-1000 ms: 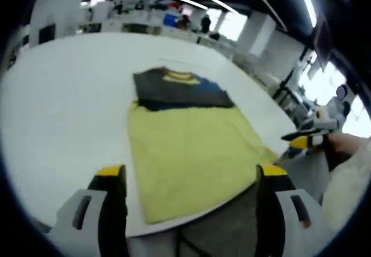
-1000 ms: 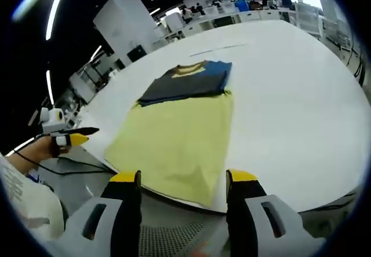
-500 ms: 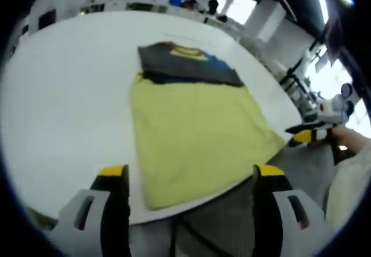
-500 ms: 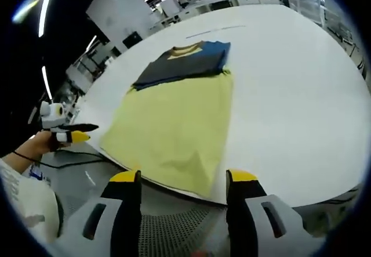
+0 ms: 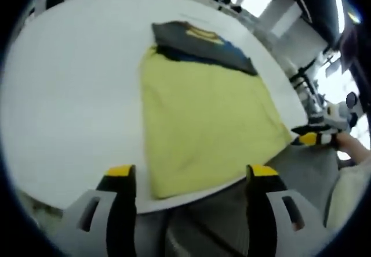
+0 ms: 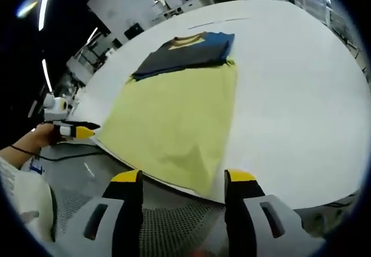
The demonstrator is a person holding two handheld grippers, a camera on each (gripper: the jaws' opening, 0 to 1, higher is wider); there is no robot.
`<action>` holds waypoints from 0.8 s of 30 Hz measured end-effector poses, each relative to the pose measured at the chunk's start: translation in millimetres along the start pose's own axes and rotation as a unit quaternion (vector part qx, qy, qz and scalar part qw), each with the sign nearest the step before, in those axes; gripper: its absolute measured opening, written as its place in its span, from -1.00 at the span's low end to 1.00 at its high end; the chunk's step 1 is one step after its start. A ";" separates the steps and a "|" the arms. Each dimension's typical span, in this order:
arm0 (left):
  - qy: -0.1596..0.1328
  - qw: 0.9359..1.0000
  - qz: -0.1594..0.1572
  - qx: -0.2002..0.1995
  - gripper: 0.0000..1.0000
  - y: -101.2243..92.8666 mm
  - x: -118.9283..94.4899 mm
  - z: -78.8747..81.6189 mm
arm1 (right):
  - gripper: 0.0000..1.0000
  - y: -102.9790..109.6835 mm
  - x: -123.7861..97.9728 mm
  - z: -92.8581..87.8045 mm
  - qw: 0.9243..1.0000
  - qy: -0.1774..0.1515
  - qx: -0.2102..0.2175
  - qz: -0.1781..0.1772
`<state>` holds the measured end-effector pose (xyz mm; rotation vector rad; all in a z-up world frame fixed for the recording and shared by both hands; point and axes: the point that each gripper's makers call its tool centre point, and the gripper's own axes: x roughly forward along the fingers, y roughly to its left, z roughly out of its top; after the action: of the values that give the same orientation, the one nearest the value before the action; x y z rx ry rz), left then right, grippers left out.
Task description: Fold the garment on the visible template until the final outline fits inside the template.
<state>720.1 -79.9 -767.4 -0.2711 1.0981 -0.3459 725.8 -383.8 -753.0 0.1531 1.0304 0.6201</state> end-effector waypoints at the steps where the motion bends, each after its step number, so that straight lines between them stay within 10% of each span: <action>1: 0.014 1.000 0.003 -0.004 0.40 1.2 -1.0 -4.3 | 0.11 -1.0 1.2 -1.1 1.000 0.003 -0.005 -0.002; 9: 0.007 1.000 0.001 -0.012 0.23 -2.6 3.6 0.6 | -0.10 -8.3 5.7 -8.3 1.000 0.025 -0.009 -0.010; 20: 0.056 0.997 0.046 -0.005 -0.84 12.8 7.4 -13.8 | -0.70 -21.6 11.7 -15.1 0.999 0.044 0.010 -0.019; 24: 0.056 0.997 0.044 -0.006 -0.92 11.9 7.2 -12.7 | -0.94 -25.2 14.2 -17.3 0.998 0.051 0.011 -0.022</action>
<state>713.2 -72.5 -783.3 -0.2142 1.2178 -0.2783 726.7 -399.5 -782.8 0.1194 1.1360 0.5803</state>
